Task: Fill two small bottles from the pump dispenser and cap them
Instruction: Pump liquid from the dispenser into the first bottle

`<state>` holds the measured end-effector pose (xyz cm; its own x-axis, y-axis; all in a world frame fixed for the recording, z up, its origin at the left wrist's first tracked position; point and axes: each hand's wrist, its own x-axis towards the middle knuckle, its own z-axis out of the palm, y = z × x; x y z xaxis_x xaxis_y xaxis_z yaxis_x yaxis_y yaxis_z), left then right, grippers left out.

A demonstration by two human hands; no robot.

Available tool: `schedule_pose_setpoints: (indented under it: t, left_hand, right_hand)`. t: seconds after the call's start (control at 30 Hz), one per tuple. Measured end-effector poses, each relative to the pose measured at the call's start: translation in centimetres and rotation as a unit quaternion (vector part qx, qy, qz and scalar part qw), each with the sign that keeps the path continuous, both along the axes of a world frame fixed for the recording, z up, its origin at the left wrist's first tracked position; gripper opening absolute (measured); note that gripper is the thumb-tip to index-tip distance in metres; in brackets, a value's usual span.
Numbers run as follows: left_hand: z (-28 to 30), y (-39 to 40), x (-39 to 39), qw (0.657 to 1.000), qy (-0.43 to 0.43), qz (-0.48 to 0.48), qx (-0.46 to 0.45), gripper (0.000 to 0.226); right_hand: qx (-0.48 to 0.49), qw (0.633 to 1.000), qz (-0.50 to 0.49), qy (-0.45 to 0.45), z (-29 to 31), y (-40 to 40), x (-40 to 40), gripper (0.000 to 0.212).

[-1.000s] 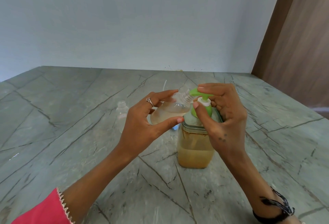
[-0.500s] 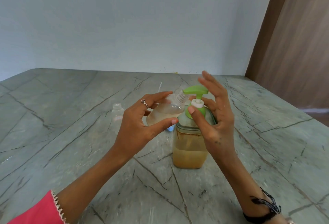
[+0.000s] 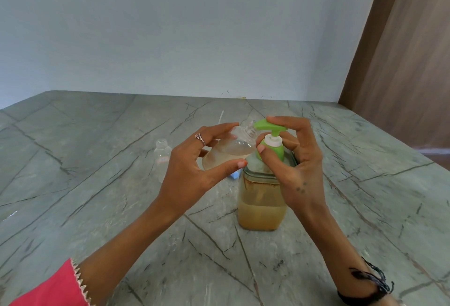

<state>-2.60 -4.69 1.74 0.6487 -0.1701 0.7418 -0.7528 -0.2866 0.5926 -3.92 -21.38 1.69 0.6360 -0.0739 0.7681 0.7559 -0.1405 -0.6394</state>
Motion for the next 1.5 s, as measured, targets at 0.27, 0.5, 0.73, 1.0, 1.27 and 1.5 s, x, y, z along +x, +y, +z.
schedule_pose_setpoints:
  t: [0.27, 0.5, 0.73, 1.0, 1.27, 1.5]
  left_hand:
    - [-0.10, 0.14, 0.16, 1.000, -0.003, 0.006, 0.003, 0.050]
    - [0.01, 0.04, 0.15, 1.000, 0.000, 0.002, -0.002, 0.050]
    - [0.10, -0.07, 0.09, 1.000, -0.008, 0.005, 0.000, 0.051]
    - [0.05, 0.06, 0.06, 1.000, -0.007, 0.010, 0.004, 0.050]
    - [0.11, 0.04, 0.11, 1.000, -0.002, 0.006, 0.002, 0.050]
    - [0.13, -0.06, 0.04, 1.000, -0.001, 0.003, 0.001, 0.050]
  right_hand:
    - [-0.014, 1.000, -0.005, 0.009, 0.08, -0.07, -0.09, 0.029]
    - [-0.066, 0.998, -0.017, -0.013, -0.04, -0.35, -0.27, 0.053]
    - [-0.040, 0.999, -0.014, -0.004, 0.19, -0.24, 0.02, 0.042]
    - [-0.013, 1.000, -0.013, 0.015, 0.40, 0.00, -0.27, 0.027]
    - [-0.052, 0.998, -0.017, 0.015, 0.25, -0.20, -0.06, 0.032]
    - [-0.078, 0.997, -0.016, 0.001, 0.38, -0.34, -0.36, 0.054]
